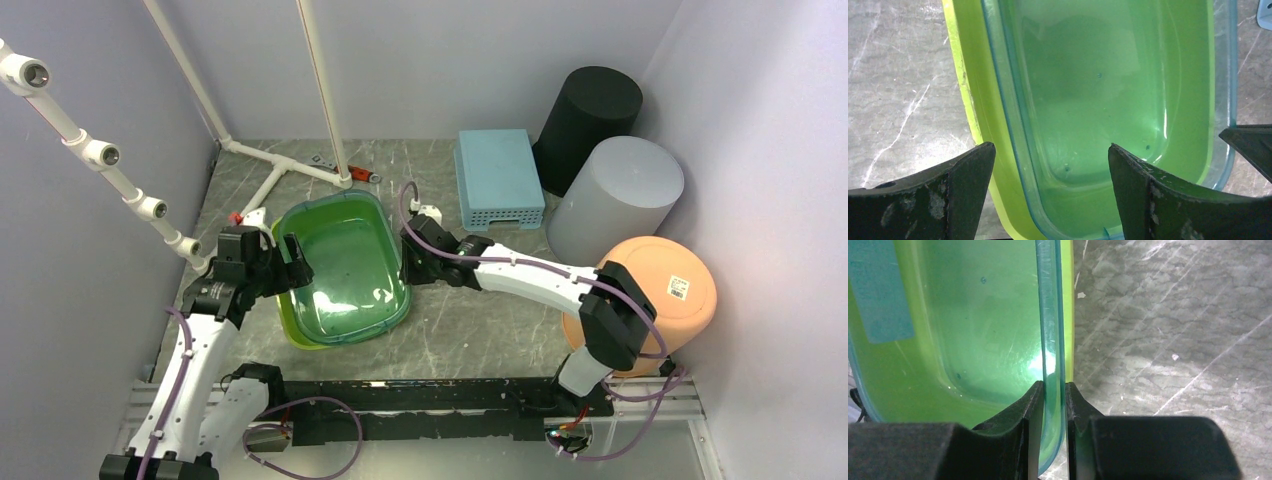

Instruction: Turn the large container upside down

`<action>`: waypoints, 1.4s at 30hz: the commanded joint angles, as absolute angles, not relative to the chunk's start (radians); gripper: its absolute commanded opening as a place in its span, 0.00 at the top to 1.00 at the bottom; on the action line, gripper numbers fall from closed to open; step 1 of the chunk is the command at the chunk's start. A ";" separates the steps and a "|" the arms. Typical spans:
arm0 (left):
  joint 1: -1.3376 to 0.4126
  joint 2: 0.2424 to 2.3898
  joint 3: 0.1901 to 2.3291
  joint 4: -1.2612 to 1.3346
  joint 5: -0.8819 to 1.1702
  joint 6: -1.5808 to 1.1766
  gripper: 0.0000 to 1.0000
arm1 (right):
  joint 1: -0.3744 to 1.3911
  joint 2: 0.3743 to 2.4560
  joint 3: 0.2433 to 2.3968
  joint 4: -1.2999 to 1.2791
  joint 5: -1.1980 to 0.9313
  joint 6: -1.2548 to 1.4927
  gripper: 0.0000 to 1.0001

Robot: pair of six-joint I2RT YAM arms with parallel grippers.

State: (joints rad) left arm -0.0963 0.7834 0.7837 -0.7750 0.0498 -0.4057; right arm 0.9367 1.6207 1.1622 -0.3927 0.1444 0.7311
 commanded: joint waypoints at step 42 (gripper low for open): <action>-0.127 1.057 0.805 -0.754 0.164 -0.426 0.79 | 0.848 1.558 1.003 0.100 -0.274 0.907 0.86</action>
State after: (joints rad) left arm -0.1059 1.0573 0.7837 -0.8062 0.0116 -0.4118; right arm 0.8257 1.5551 0.9966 -0.1734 -0.1013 0.8124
